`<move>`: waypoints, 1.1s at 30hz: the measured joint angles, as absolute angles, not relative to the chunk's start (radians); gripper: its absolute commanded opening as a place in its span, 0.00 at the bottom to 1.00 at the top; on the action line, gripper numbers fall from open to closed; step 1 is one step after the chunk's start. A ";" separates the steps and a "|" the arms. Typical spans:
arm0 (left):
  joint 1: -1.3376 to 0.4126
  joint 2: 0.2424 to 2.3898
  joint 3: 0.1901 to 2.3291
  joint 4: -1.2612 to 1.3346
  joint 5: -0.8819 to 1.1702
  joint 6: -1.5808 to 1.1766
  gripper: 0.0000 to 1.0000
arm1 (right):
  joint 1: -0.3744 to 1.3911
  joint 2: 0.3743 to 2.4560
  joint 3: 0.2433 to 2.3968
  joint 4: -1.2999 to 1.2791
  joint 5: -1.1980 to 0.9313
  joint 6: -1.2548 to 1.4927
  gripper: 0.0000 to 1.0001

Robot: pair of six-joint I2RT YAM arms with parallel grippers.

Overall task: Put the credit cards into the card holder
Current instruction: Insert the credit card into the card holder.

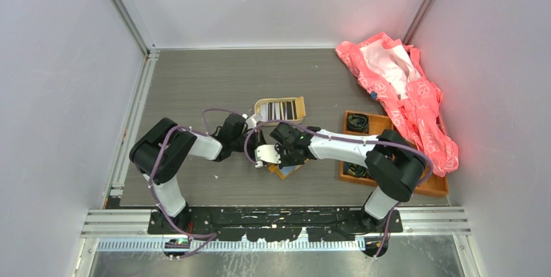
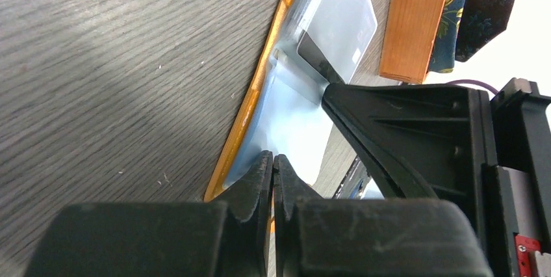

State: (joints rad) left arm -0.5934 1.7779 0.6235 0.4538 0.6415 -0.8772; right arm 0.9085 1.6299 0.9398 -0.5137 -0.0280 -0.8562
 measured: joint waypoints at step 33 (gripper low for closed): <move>-0.590 1.492 0.600 0.355 0.512 -0.804 0.14 | 0.815 1.616 1.001 -0.516 0.027 -0.579 0.86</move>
